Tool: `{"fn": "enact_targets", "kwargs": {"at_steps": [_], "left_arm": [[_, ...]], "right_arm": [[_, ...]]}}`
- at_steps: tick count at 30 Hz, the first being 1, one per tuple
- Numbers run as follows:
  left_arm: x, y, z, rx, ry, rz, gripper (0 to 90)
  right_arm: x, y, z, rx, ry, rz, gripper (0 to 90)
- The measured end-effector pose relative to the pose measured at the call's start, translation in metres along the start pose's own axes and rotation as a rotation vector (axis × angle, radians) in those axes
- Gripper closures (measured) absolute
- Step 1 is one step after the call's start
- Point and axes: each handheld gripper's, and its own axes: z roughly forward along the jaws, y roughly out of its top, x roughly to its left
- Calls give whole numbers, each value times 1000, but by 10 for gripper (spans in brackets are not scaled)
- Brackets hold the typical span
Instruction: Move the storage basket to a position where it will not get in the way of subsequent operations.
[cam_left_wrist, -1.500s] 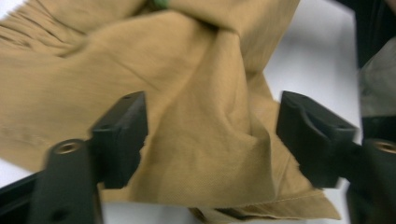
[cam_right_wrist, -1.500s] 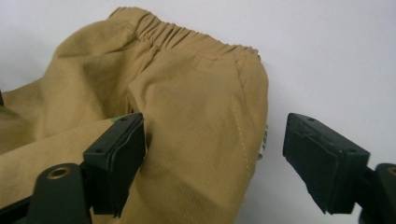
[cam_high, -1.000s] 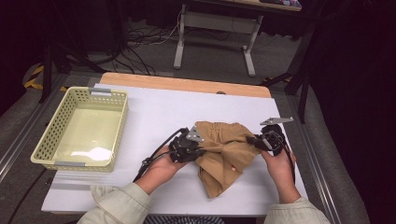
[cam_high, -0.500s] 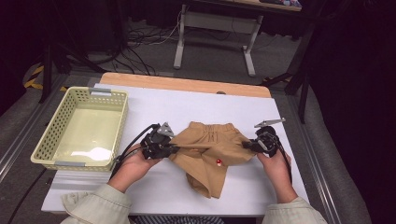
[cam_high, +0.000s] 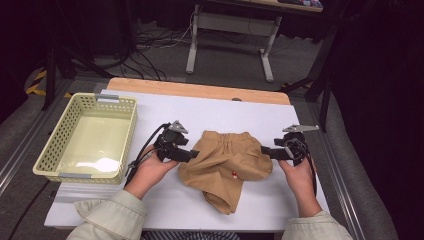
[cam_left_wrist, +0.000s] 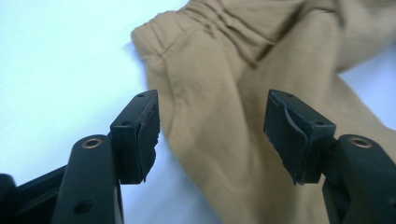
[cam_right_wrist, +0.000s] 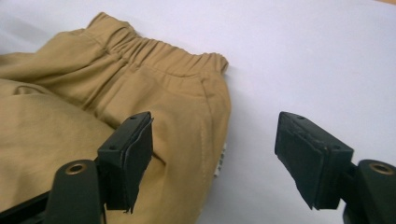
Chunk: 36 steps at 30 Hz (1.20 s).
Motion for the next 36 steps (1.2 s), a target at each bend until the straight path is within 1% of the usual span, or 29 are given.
{"fn": "enact_targets", "kwargs": {"at_steps": [1, 2, 3, 5, 8, 10, 11, 12, 14, 16, 17, 20, 21, 23, 24, 26, 28, 29, 30, 31, 32, 35, 36], "left_arm": [[0, 2, 4, 14, 10, 10, 360], [-1, 4, 10, 34, 9, 17, 360], [0, 5, 14, 39, 4, 18, 365], [1, 7, 22, 46, -6, 9, 391], [3, 8, 31, 70, -5, 0, 414], [4, 8, 38, 88, -7, 3, 445], [4, 8, 40, 94, -8, -1, 465], [3, 8, 42, 111, -5, -4, 478], [4, 8, 46, 122, -10, 1, 513], [3, 7, 50, 141, -6, -10, 544], [3, 7, 51, 142, -10, -8, 562], [1, 6, 55, 166, 1, 1, 610], [0, 6, 56, 165, 5, 16, 631], [-2, 6, 57, 169, 11, 21, 671], [-3, 6, 57, 170, 15, 25, 710], [-5, 6, 58, 173, 31, 38, 760], [-7, 6, 59, 174, 32, 46, 819], [-8, 7, 59, 177, 31, 54, 856], [-10, 7, 59, 178, 36, 65, 874], [-11, 7, 59, 182, 45, 77, 884], [-12, 7, 59, 184, 51, 86, 889], [-12, 8, 57, 181, 63, 93, 893], [-12, 9, 55, 171, 77, 94, 894]], "right_arm": [[0, 0, 0, 0, 0, 0, 297], [0, 0, 2, 4, -3, -2, 311], [0, 1, 5, 15, -7, -1, 333], [1, 1, 10, 33, -13, -11, 375], [2, 1, 17, 65, -10, -12, 420], [3, 1, 21, 93, -11, -25, 440], [4, 1, 24, 114, -10, -30, 458], [5, 0, 26, 124, -11, -35, 470], [6, -1, 30, 153, -7, -43, 508], [6, -2, 33, 174, -3, -51, 527], [7, -2, 36, 184, -5, -52, 539], [6, -5, 41, 208, 2, -47, 560], [6, -5, 42, 212, 2, -43, 562], [6, -6, 44, 221, 9, -41, 563], [6, -7, 46, 227, 9, -37, 567], [7, -7, 48, 235, 10, -41, 582], [7, -8, 50, 244, 22, -36, 634], [7, -8, 51, 249, 30, -33, 659], [8, -8, 51, 250, 29, -34, 685], [9, -8, 51, 252, 40, -38, 753], [10, -7, 51, 255, 47, -37, 780], [14, -5, 49, 254, 32, -62, 819], [15, -4, 48, 246, 23, -70, 822]]}}
